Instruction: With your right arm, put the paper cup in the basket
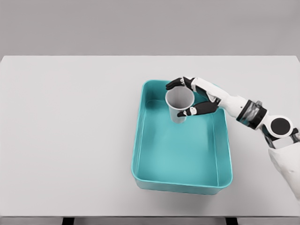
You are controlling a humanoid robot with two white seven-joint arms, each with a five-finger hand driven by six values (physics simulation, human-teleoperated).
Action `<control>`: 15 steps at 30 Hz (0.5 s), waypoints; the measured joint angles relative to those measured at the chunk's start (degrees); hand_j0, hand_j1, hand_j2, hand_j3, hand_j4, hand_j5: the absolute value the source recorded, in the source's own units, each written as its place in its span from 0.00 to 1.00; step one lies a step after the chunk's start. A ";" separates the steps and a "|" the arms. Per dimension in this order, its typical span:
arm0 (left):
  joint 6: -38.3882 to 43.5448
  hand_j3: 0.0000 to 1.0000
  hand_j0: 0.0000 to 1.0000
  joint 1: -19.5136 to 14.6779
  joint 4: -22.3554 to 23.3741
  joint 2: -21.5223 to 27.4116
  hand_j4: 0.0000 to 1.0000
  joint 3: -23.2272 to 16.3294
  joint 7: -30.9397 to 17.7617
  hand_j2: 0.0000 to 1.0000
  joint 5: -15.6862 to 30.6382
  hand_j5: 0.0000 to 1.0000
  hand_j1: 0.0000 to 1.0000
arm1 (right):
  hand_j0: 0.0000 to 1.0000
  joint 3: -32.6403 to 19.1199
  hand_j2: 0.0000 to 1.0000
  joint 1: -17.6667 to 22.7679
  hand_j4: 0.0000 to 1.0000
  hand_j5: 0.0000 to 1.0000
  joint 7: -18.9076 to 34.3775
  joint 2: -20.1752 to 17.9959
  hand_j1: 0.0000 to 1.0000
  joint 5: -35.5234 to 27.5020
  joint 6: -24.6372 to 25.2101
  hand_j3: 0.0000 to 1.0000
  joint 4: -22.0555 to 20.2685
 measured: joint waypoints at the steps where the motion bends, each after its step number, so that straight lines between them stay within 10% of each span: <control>1: 0.00 1.00 1.00 0.00 0.00 0.00 1.00 0.00 0.00 1.00 0.00 1.00 1.00 | 0.72 0.12 0.72 0.00 0.72 0.72 0.00 0.20 0.72 0.15 -0.07 0.72 0.20; 15: 0.00 1.00 1.00 0.00 0.00 0.00 1.00 0.00 0.00 1.00 -0.01 1.00 1.00 | 0.72 0.63 0.72 1.67 0.72 0.72 0.00 1.24 0.72 1.40 -0.91 0.72 1.19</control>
